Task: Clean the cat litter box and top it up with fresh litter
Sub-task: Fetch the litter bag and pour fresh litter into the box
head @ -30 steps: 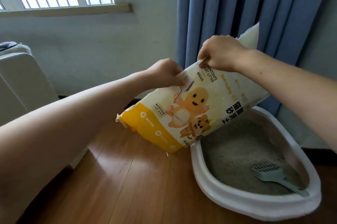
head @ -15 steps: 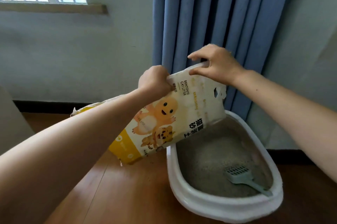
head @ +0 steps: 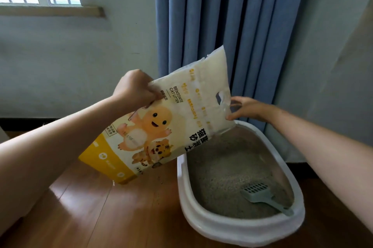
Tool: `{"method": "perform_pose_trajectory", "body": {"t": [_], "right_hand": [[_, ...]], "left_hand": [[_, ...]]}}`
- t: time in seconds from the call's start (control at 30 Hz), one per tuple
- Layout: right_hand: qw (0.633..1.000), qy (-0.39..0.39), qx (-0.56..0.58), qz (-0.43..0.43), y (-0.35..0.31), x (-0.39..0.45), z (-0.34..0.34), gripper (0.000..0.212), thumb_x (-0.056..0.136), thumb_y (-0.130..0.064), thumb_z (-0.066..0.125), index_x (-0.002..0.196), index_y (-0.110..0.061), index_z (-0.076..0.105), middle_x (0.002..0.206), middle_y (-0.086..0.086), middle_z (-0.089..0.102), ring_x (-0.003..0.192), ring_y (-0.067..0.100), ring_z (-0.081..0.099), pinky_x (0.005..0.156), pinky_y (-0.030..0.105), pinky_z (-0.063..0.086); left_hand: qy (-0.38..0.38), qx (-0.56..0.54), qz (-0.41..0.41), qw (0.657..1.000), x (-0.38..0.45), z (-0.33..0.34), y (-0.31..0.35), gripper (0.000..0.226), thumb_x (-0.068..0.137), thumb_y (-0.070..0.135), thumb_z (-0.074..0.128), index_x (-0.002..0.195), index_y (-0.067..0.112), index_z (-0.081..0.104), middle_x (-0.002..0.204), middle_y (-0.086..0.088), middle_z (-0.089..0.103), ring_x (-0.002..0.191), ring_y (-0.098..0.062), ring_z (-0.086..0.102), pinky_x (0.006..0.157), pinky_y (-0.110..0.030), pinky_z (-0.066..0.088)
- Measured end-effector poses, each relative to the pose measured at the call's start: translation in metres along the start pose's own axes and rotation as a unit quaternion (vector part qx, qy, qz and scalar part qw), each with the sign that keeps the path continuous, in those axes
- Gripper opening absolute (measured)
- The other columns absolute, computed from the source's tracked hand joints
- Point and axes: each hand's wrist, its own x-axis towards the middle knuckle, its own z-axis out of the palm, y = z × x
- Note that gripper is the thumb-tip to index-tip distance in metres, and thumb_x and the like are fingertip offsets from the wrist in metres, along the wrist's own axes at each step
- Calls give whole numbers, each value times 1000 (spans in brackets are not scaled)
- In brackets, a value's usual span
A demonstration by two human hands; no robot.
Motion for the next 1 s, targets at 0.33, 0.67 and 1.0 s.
{"method": "perform_pose_trajectory", "body": {"t": [0.33,0.67,1.0], "right_hand": [[985,138,-1,-102,-35,6,15,19,83,-19,74,84,0,74,70,4,64,59,2,53,56,16,42],[961,194,-73,-185,-115,-3,4,6,82,-15,74,79,-10,76,67,0,63,59,0,47,55,17,38],[949,199,-129,-207,-136,-10,7,15,83,-16,70,82,-2,76,70,8,61,68,11,49,62,25,37]], "left_hand": [[14,-99,-82,992,1,-35,-46,31,72,20,85,79,-6,70,81,-22,70,71,-28,62,77,-46,56],[-35,-252,-175,951,-14,-56,-90,33,74,18,84,96,-2,71,94,-22,73,86,-40,71,84,-51,57],[-54,-278,-197,939,-25,-42,-104,28,77,14,81,99,-1,70,93,-19,74,80,-34,72,69,-38,60]]}}
